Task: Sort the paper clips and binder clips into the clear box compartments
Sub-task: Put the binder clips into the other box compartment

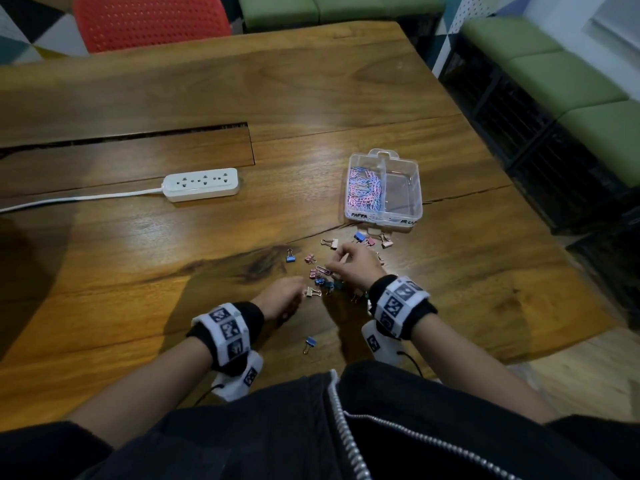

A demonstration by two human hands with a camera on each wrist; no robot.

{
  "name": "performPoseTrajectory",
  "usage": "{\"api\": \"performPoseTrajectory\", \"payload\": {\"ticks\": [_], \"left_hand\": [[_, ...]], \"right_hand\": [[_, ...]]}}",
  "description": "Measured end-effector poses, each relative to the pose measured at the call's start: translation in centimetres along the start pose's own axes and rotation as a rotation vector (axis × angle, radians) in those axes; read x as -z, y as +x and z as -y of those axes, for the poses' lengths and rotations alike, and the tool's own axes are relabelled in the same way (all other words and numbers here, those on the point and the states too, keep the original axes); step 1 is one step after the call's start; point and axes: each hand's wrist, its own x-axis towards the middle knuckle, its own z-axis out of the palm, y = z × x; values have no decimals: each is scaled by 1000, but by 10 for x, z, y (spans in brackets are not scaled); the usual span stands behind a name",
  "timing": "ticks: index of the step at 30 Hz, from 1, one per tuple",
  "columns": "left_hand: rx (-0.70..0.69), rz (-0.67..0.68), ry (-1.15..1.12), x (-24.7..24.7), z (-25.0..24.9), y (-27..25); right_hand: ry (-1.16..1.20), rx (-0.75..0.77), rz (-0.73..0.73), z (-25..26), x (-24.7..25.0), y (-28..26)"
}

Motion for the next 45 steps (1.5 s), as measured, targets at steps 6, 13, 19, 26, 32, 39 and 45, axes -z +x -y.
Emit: {"api": "performPoseTrajectory", "payload": {"ticks": [6,13,19,26,32,39,45], "left_hand": [[-27,58,-722,18,-6,-5],[239,-88,-328,13,-26,12],[222,-116,-453,26,-76,42],[139,-77,-720,19,-161,95],[48,-156,-584,8,-184,112],[-35,-261,-36,24,-155,95],[141,-249,697,37,-77,59]], "right_hand": [[-421,96,-36,6,-15,12],[-441,142,47,2,-13,4],[174,14,-45,-3,45,-6],[94,-194,150,16,109,13],[118,-83,31,45,115,51],[204,60,-185,45,92,67],[395,131,-241,17,84,28]]}}
